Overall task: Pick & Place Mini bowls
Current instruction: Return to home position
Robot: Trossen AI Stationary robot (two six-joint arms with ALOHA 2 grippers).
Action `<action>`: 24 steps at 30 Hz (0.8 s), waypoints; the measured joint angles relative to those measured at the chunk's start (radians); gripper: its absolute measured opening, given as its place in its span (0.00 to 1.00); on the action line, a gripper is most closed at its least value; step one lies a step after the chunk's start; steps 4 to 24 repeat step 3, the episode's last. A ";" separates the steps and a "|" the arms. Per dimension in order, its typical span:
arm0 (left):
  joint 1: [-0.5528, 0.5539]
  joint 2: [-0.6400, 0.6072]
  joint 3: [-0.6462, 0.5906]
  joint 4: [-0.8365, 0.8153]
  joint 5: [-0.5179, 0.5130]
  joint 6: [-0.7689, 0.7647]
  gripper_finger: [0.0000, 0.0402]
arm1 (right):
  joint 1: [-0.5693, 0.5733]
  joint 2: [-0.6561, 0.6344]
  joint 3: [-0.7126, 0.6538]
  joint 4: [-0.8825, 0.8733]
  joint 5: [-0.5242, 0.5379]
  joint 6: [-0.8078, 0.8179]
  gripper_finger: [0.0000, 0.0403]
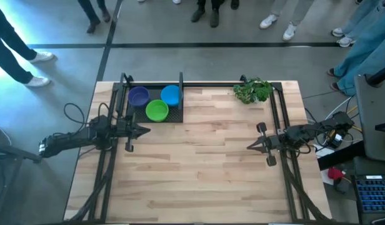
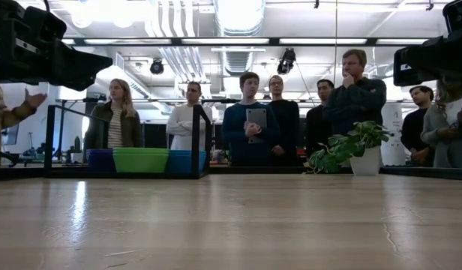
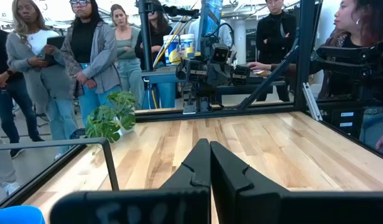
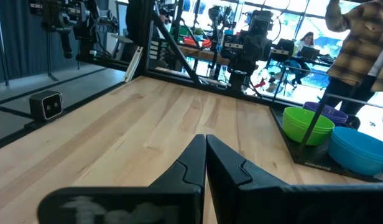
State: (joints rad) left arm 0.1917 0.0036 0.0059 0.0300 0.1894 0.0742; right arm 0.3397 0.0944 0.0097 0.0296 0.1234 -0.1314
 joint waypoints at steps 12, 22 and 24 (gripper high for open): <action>0.000 0.000 0.000 0.000 0.000 0.000 0.00 | 0.000 0.000 0.000 0.000 0.000 0.000 0.02; 0.000 0.000 0.000 0.000 0.000 0.000 0.00 | 0.000 0.000 0.000 0.000 0.000 0.000 0.02; 0.000 0.000 0.000 0.000 0.000 0.000 0.00 | 0.000 0.000 0.000 0.000 0.000 0.000 0.02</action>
